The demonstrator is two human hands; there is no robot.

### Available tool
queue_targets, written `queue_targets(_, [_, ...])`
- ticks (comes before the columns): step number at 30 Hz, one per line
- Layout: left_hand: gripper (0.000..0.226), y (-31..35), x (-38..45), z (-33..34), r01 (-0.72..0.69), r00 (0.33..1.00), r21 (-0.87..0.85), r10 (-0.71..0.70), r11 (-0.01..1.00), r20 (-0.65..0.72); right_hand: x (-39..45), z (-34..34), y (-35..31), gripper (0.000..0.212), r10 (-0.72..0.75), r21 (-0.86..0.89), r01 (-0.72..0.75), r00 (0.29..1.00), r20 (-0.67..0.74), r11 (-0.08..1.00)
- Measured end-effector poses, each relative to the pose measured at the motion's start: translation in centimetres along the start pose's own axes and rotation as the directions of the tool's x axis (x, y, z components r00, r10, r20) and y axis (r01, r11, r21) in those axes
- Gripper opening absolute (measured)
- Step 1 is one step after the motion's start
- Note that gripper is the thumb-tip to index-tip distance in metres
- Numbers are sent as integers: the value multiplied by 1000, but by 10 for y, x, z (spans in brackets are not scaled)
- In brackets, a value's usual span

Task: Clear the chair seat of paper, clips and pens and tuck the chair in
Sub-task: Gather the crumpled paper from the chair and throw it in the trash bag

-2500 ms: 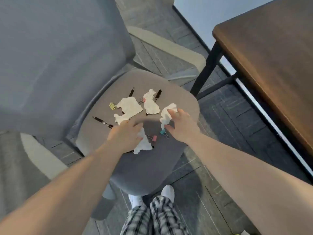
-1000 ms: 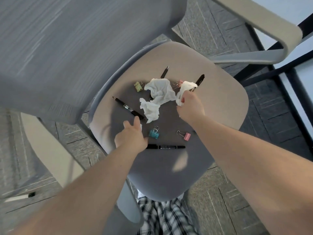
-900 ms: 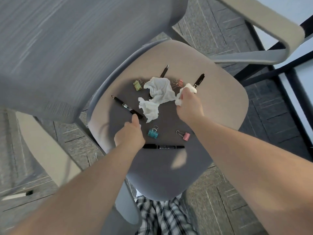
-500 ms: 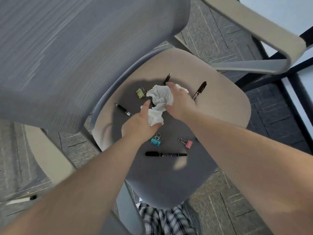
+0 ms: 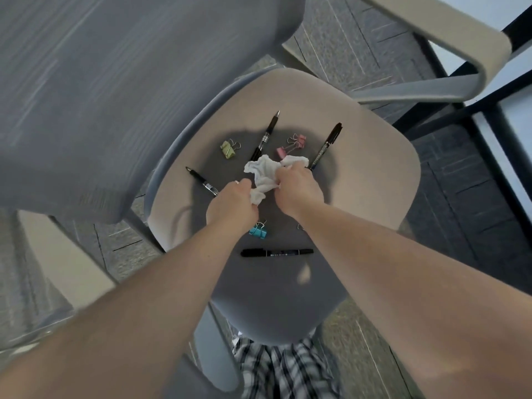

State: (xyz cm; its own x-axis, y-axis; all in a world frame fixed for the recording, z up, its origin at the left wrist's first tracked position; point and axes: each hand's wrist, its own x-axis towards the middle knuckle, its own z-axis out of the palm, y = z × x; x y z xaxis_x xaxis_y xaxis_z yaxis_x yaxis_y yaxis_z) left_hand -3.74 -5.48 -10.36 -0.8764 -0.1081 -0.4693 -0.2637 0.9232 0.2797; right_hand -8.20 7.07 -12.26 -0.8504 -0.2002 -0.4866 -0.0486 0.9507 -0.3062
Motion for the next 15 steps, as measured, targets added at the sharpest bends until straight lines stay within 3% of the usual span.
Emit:
queue_targets(9, [13, 31, -18, -26, -101, 994, 2, 101, 995, -45, -48, -48, 39, 27, 87, 141, -65, 984, -156, 988])
queue_targets(15, [13, 90, -46, -31, -229, 973, 148, 229, 962, 18, -111, -76, 89, 21, 241, 274, -204, 965, -109, 940])
